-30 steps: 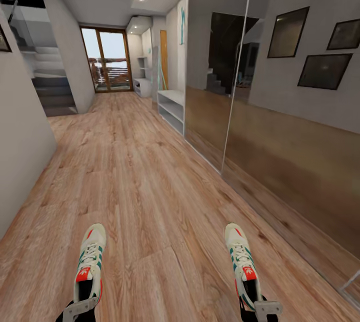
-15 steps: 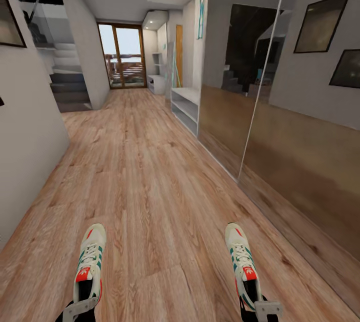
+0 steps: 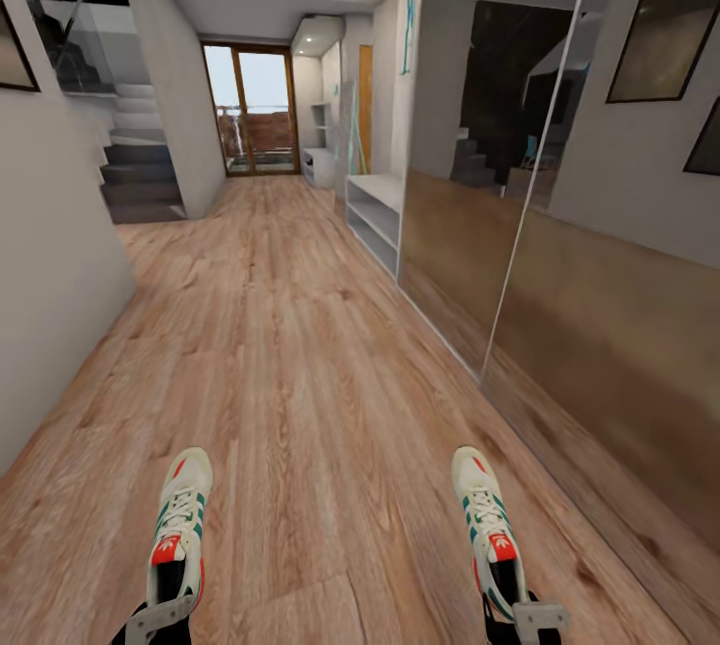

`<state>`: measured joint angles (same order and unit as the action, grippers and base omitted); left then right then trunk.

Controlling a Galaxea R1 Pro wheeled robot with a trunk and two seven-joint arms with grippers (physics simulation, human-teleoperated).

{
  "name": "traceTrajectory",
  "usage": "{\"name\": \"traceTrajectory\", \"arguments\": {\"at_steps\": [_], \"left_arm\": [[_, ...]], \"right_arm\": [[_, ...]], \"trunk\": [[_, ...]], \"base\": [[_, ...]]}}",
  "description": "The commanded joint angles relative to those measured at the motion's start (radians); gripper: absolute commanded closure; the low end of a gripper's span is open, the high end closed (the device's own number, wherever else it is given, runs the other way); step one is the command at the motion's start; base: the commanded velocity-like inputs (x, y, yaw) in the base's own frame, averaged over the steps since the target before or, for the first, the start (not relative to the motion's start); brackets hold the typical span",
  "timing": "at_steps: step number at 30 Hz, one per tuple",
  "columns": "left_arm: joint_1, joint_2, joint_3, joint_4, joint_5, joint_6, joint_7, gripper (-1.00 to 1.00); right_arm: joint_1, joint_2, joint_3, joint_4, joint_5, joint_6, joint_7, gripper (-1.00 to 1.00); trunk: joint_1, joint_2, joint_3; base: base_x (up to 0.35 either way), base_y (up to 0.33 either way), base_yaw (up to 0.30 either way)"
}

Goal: Pick up the two gym shoes and the two sandals from the corridor floor and place them onto the hallstand (shoe rack) in the corridor, making sure they are on the rack and not on the floor. Arrange them so the two gym shoes are next to each other and the two sandals are next to each other.

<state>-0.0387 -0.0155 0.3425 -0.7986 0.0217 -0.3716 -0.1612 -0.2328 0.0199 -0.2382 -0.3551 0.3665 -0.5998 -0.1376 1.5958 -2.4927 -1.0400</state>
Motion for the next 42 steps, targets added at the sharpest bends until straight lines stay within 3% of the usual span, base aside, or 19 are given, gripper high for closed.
{"name": "traceTrajectory", "arguments": {"at_steps": [1, 8, 11, 32, 38, 42], "left_arm": [[-0.001, -0.001, 0.006, 0.000, 0.003, -0.001, -0.011, 1.00], [-0.001, -0.003, 0.006, 0.001, 0.003, 0.000, -0.011, 1.00], [-0.001, -0.003, 0.007, 0.001, 0.003, 0.000, -0.011, 1.00], [-0.001, -0.003, 0.007, -0.001, 0.002, -0.001, -0.010, 1.00], [-0.001, -0.003, 0.006, 0.001, 0.001, 0.000, -0.010, 1.00], [-0.001, -0.003, -0.020, 0.002, 0.001, 0.001, -0.010, 1.00]], "right_arm": [[-0.001, -0.002, -0.004, 0.000, 0.011, -0.002, -0.003, 1.00], [-0.001, -0.026, -0.008, -0.002, 0.005, 0.000, 0.081, 1.00], [-0.001, -0.029, -0.009, -0.006, -0.017, 0.000, 0.099, 1.00], [-0.001, -0.020, -0.008, -0.005, -0.028, 0.000, 0.098, 1.00], [-0.002, -0.018, -0.007, 0.000, -0.027, 0.000, 0.098, 1.00], [-0.002, -0.018, -0.007, 0.001, -0.027, 0.000, 0.098, 1.00]], "trunk": [[0.000, 0.000, -0.001], [0.000, 0.000, -0.001], [0.000, 0.000, -0.001], [0.000, 0.000, -0.022], [0.000, 0.000, -0.030], [0.000, 0.000, -0.035]], "base": [[0.312, -0.134, 0.001], [0.326, -0.096, 0.000], [0.338, 0.000, 0.000], [0.340, 0.059, 0.088], [0.135, 0.001, 0.165], [0.018, 0.000, 0.166]]}}
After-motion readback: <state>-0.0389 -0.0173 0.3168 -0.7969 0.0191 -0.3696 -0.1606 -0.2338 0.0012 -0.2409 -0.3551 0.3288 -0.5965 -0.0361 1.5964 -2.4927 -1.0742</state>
